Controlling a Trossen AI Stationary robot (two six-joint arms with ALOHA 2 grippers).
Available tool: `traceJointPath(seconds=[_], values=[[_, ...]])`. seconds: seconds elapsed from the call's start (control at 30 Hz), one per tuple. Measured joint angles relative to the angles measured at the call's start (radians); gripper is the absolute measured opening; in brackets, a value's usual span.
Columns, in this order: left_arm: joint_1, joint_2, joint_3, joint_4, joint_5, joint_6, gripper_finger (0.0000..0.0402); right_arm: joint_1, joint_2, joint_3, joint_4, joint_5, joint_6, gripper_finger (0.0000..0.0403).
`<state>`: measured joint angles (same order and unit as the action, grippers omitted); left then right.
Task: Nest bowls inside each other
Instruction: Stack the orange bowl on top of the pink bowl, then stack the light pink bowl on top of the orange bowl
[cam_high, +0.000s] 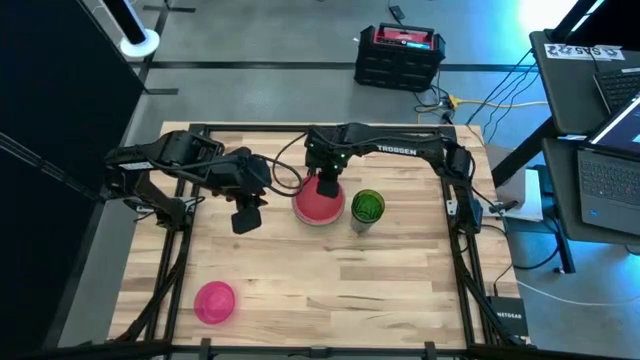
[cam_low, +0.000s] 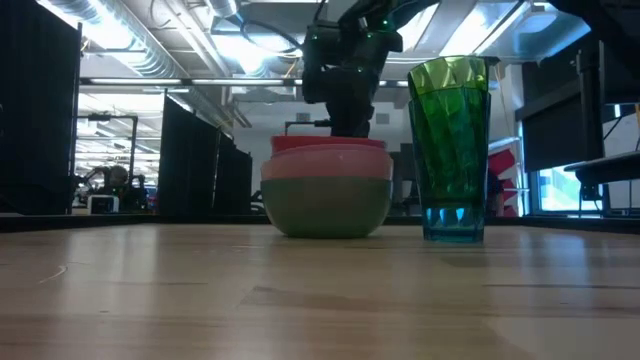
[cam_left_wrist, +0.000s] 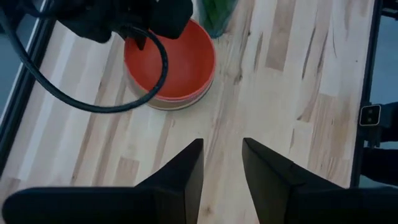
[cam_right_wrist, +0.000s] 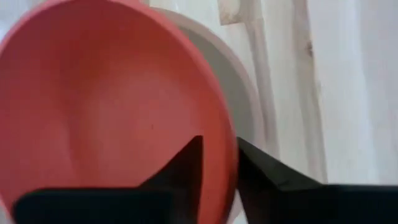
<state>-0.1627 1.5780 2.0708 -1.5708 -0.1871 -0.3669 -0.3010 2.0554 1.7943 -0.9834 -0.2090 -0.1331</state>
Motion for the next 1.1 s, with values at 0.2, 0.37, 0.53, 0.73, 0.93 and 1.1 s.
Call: traceJointPath(seconds=[0.2, 0.37, 0.53, 0.73, 0.93, 1.1], values=[[-0.013, -0.02, -0.084, 0.001, 0.012, 0.019, 0.0097, 0.028, -0.027, 0.114, -0.051, 0.004, -0.01, 0.016], [-0.034, -0.052, -0.214, 0.003, 0.031, 0.034, 0.0097, 0.069, -0.062, 0.28, -0.147, 0.029, -0.018, 0.0186], [-0.055, -0.084, -0.344, 0.005, 0.05, 0.05, 0.0097, 0.109, -0.097, 0.446, -0.243, 0.053, -0.025, 0.0212], [-0.14, -0.156, -0.623, 0.077, 0.122, 0.044, 0.0097, 0.202, -0.161, 0.559, -0.313, 0.099, -0.03, 0.023], [-0.335, -0.219, -0.901, 0.24, 0.254, -0.016, 0.0097, 0.343, -0.211, 0.554, -0.331, 0.185, -0.029, 0.0229], [-0.444, -0.218, -0.998, 0.297, 0.288, -0.084, 0.0097, 0.43, -0.211, 0.553, -0.324, 0.285, -0.01, 0.0229]])
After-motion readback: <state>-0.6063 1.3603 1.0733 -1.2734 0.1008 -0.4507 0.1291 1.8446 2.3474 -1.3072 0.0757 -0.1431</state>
